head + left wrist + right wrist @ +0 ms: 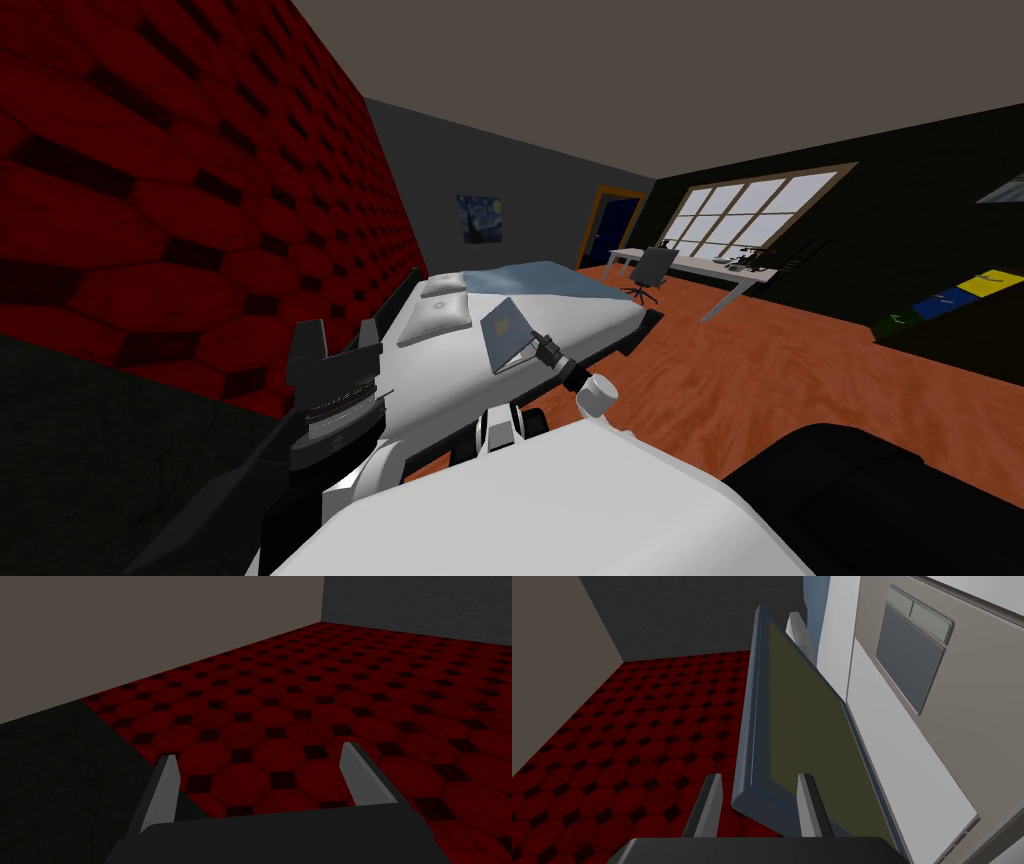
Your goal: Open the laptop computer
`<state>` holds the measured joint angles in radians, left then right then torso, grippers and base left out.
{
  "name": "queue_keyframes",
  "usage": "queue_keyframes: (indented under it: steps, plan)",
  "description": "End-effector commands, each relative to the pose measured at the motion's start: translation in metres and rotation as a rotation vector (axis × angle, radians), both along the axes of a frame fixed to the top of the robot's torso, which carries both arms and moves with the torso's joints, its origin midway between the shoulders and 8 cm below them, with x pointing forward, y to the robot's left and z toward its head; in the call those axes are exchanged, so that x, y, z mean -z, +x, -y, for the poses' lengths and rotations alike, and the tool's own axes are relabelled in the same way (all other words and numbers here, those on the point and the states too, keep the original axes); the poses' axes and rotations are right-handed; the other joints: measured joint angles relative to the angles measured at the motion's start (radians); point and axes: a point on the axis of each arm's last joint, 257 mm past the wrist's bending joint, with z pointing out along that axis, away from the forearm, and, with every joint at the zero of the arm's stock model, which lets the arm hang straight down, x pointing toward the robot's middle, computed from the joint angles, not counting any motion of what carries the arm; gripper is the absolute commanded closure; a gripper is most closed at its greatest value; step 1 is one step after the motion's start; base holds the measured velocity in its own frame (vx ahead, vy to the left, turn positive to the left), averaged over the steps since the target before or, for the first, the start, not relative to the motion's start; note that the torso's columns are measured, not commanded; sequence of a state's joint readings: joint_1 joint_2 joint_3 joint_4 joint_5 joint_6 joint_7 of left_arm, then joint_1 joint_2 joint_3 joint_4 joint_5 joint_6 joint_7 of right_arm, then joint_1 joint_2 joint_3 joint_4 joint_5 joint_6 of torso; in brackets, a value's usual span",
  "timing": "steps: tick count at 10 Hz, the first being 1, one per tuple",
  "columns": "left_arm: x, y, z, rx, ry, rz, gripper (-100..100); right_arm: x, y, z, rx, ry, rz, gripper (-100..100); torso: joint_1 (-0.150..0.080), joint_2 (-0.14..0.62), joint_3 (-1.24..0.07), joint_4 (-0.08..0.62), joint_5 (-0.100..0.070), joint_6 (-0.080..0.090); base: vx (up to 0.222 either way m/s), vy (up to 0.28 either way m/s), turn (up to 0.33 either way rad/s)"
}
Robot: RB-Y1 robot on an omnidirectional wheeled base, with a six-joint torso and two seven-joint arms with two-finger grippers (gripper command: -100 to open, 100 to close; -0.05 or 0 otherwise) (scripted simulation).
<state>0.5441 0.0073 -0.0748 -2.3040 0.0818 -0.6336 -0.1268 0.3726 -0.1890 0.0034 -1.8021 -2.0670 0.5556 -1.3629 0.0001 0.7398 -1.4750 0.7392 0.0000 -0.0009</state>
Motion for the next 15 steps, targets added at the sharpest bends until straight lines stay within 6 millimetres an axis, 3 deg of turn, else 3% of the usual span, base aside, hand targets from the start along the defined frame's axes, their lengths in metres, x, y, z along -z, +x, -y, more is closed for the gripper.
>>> queue_keyframes:
  steps: [1,5,6,15]
  plan:
    - [0.0,0.0,0.0,0.0,0.0,0.0,0,0.0,-0.01,0.001,-0.008,0.025,0.015,100,-0.002,-0.001,0.003,0.001,0.0,0.001,-0.004,0.02,-0.08]
    - [0.0,0.0,0.0,0.0,0.0,0.0,0,-0.005,-0.02,0.007,-0.001,0.085,0.036,100,-0.006,-0.002,0.005,0.0,0.001,0.002,-0.001,0.009,-0.038]
    - [0.0,0.0,0.0,0.0,0.0,0.0,0,-0.012,-0.021,0.013,0.003,0.072,0.023,-100,-0.008,-0.003,0.005,0.0,0.0,0.001,-0.004,0.014,-0.013]
    - [0.0,0.0,0.0,0.0,0.0,0.0,0,-0.059,-0.032,0.023,0.007,0.069,0.026,-100,0.009,-0.001,0.002,0.0,0.0,0.001,0.0,0.003,0.003]
